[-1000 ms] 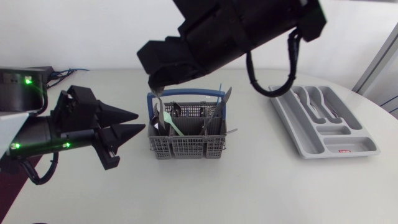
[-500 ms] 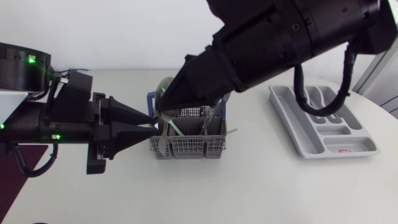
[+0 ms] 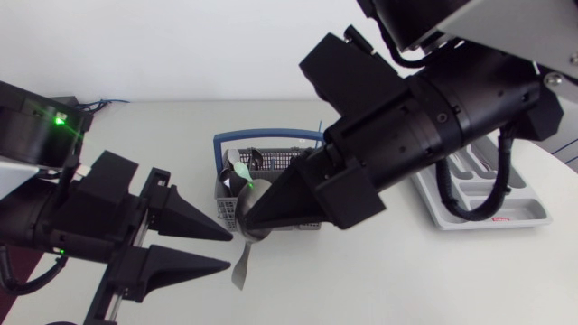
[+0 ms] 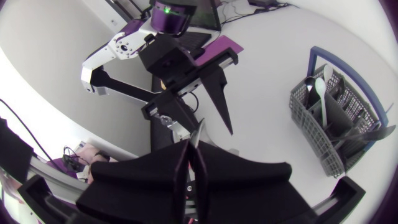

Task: Unload the cutlery basket into the drawer organizer.

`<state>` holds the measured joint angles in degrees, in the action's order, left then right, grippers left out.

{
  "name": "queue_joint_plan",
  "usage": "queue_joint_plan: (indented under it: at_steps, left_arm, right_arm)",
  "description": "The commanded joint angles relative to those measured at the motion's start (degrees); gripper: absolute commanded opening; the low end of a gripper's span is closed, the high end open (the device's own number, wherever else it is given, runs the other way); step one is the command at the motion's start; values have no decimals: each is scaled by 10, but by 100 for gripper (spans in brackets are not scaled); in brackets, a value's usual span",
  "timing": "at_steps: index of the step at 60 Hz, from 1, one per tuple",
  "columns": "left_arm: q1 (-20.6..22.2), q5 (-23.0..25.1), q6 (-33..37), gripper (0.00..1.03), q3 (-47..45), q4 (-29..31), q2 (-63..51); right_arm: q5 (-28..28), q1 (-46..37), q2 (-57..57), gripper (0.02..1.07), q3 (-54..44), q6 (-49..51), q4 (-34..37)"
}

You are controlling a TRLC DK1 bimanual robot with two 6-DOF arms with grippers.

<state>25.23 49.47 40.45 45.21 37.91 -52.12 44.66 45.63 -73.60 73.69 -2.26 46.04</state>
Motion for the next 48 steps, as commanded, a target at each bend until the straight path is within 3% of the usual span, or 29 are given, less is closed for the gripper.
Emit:
queue_joint_plan:
  at_steps: [1, 20, 28, 33, 43, 48]
  left_arm:
    - [21, 9, 28, 43, -20, 16, 4]
    - [46, 9, 24, 41, -32, 16, 0]
    - [52, 10, 25, 25, -33, 10, -4]
    - [54, 10, 23, 22, -33, 4, -6]
    - [54, 10, 22, 7, -34, -3, -7]
    - [54, 10, 21, 6, -35, -4, -7]
  right_arm:
    - [17, 2, 12, 8, -12, 6, -14]
    - [61, 5, 11, 8, -1, 1, -21]
    - [70, 6, 14, 8, -9, 2, -23]
    - [72, 6, 16, 8, -13, 3, -24]
    - [72, 6, 23, 8, -21, 4, -27]
    - [72, 5, 26, 8, -29, 5, -29]
